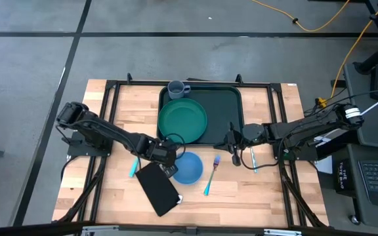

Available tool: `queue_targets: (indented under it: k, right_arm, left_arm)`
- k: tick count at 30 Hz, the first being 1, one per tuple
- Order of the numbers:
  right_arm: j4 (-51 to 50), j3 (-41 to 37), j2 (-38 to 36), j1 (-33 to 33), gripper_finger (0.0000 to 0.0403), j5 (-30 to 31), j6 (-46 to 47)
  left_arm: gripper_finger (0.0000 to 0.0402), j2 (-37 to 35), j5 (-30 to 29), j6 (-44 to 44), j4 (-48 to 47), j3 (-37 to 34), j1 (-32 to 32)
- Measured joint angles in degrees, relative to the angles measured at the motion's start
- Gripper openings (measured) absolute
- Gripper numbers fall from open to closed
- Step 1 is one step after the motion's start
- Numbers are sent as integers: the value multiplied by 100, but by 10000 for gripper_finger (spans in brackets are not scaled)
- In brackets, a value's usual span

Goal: Set up tray
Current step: Put the blue bowl on the green plate

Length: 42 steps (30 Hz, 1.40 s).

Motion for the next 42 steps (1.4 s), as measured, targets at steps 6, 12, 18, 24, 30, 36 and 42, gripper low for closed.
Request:
queue_targets:
  k: [6,12,18,24,30,36,42]
  right_arm:
    - [-36,0,0,0,23,0,2]
    - [-41,0,-2,0,23,0,8]
    - [-42,0,-2,0,23,0,9]
    - [-44,0,-2,0,23,0,23]
    - [-48,0,-2,0,23,0,173]
    - [-46,-2,75,0,23,0,175]
    - [-59,-10,190,-2,23,235,160]
  left_arm:
    - [141,288,180,105,137,-1,90]
    - [134,342,312,168,162,0,149]
    - [86,337,344,333,161,0,153]
    - [9,337,308,600,227,0,152]
    - [5,266,176,814,244,0,166]
    - [3,-224,-32,1115,366,2,248]
    - [3,-935,-285,1369,138,7,528]
